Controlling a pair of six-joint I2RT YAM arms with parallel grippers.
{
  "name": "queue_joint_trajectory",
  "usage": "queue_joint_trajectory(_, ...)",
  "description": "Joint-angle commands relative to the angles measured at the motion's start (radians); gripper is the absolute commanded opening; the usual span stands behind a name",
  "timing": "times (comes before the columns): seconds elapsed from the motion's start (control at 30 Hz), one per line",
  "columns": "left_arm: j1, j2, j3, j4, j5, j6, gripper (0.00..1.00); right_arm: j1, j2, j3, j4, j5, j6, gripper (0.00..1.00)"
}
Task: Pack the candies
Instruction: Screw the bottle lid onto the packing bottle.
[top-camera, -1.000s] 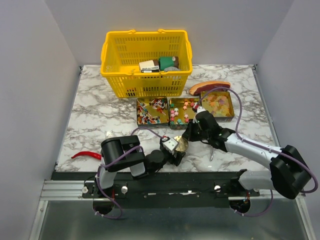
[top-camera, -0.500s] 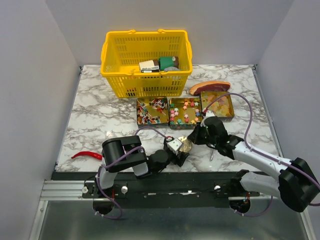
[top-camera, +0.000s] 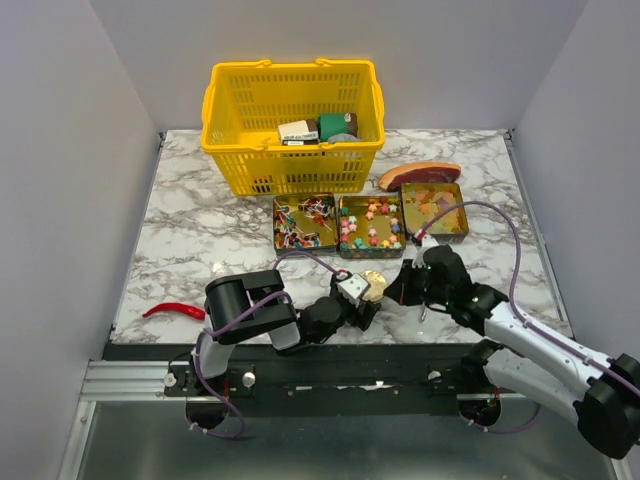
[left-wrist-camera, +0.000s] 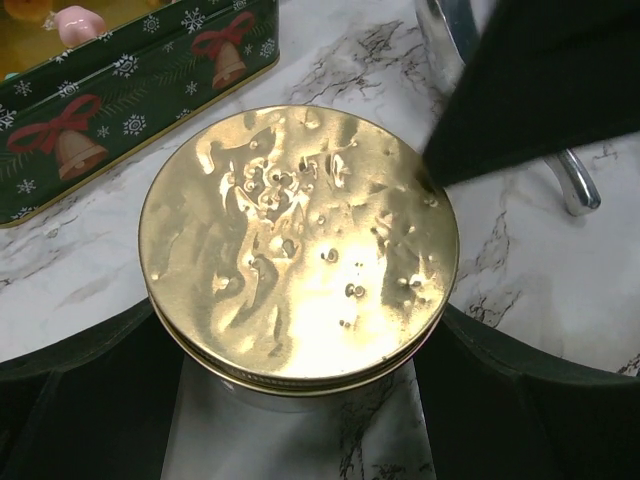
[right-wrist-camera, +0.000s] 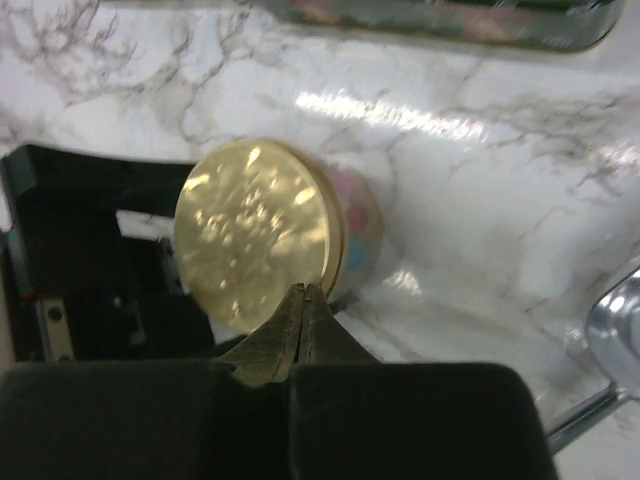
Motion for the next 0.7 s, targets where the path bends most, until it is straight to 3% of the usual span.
queue_joint_trajectory(0.0,0.018,0.066,-0.014,-0.206,-0.014,0.004,0.54,0.027,-0.107,0.011,-0.182,-0.177,0.036,0.01)
queue_joint_trajectory(0.07,0.018,0.058,-0.034,-0.17,-0.002,0.005,0.54,0.025,-0.174,0.069,-0.239,-0.104,0.037,0.01)
queue_joint_trajectory(0.17,0.018,0.052,-0.048,-0.152,0.009,0.01,0.54,0.025,-0.2,0.131,-0.308,0.037,0.04,0.21)
queue_joint_trajectory(0.2,0.018,0.054,-0.048,-0.153,0.009,0.012,0.54,0.025,-0.197,0.161,-0.317,0.068,0.039,0.33)
queue_joint_trajectory(0.3,0.018,0.052,-0.05,-0.153,0.01,0.016,0.54,0.025,-0.149,0.2,-0.315,0.153,0.027,0.49)
queue_joint_trajectory(0.47,0.017,0.057,-0.051,-0.152,0.01,0.018,0.54,0.011,-0.007,0.22,-0.221,0.154,-0.022,0.52)
queue_joint_trajectory(0.67,0.017,0.061,-0.051,-0.15,0.018,0.013,0.55,-0.036,0.176,0.226,-0.097,0.044,-0.059,0.47)
